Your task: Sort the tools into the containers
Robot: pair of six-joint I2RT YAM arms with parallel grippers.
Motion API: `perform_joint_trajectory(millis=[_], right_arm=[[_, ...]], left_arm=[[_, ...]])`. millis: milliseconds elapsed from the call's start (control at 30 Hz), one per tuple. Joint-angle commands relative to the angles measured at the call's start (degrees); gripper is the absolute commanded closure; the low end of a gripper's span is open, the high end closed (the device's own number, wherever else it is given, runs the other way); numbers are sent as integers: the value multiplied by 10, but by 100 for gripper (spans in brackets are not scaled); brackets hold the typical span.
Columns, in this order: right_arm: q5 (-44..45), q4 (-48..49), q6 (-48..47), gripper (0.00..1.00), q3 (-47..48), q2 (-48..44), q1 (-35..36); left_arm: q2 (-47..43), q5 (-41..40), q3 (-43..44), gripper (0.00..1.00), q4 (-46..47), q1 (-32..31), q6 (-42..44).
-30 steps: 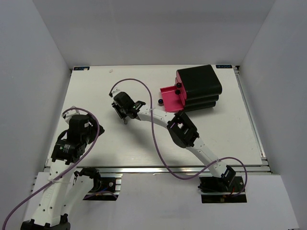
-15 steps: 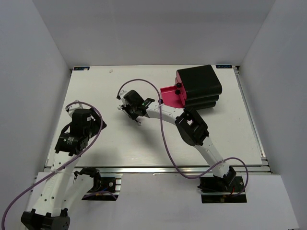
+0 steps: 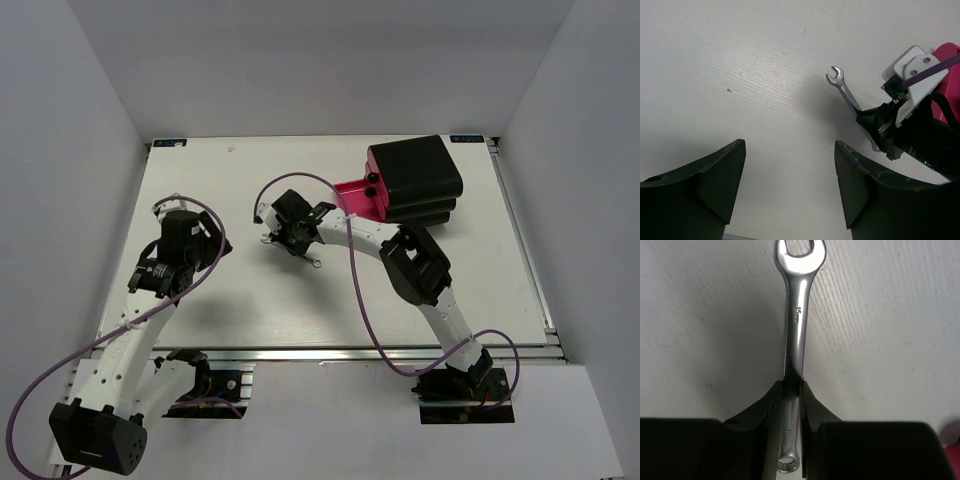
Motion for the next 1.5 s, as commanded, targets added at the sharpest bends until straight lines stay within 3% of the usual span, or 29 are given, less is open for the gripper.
perform_joint_trajectory(millis=[0, 200, 400, 467, 567, 767, 867, 1033, 1200, 1467], right_arm=[[19, -54, -23, 87, -17, 12, 0], [21, -61, -30, 61, 8, 46, 0], [5, -75, -51, 55, 29, 70, 1], [-17, -84, -58, 58, 34, 79, 1], [-42, -112, -67, 68, 42, 90, 1], [-62, -132, -77, 99, 31, 71, -3], [-107, -146, -90, 100, 42, 45, -16], [-261, -213, -170, 100, 101, -4, -50], [-293, -206, -186, 100, 98, -54, -62], [-264, -193, -178, 100, 93, -77, -99]], left_arm=[[6, 15, 15, 19, 26, 3, 17], [15, 15, 24, 19, 25, 3, 26], [16, 12, 30, 19, 17, 2, 29], [14, 11, 30, 19, 16, 3, 29], [14, 9, 32, 19, 14, 3, 29], [12, 9, 31, 19, 14, 3, 27], [9, 9, 29, 19, 16, 2, 25], [10, 11, 25, 19, 23, 3, 21], [13, 18, 21, 19, 34, 2, 17], [12, 20, 12, 19, 39, 2, 9]])
